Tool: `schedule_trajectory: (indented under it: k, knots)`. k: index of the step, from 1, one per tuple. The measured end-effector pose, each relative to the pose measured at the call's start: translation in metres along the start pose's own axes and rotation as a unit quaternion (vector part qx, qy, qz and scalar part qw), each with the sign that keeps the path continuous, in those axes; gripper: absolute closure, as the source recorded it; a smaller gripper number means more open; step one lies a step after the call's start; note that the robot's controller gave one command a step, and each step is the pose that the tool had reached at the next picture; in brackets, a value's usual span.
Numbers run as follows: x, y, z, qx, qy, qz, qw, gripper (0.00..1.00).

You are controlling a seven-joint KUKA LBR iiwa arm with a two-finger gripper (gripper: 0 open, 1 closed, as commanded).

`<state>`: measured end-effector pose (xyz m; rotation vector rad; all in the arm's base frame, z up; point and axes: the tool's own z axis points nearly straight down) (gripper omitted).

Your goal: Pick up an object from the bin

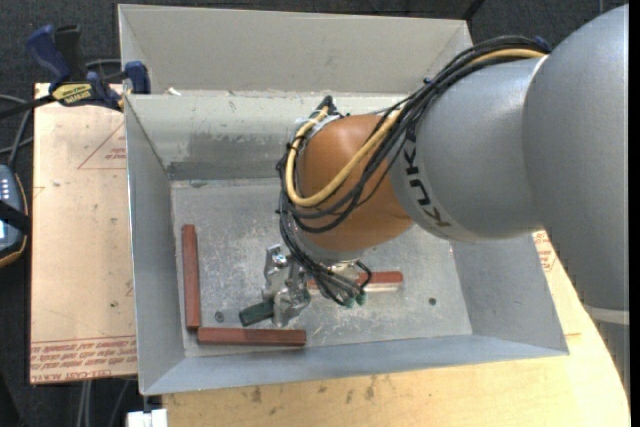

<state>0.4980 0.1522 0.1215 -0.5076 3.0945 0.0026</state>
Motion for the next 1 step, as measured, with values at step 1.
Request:
schedule_trajectory:
  k: [1]
  knots:
    - [-0.0349,0.0042,-0.0941,0.000,0.0016,-0.033,0.9995,1.00]
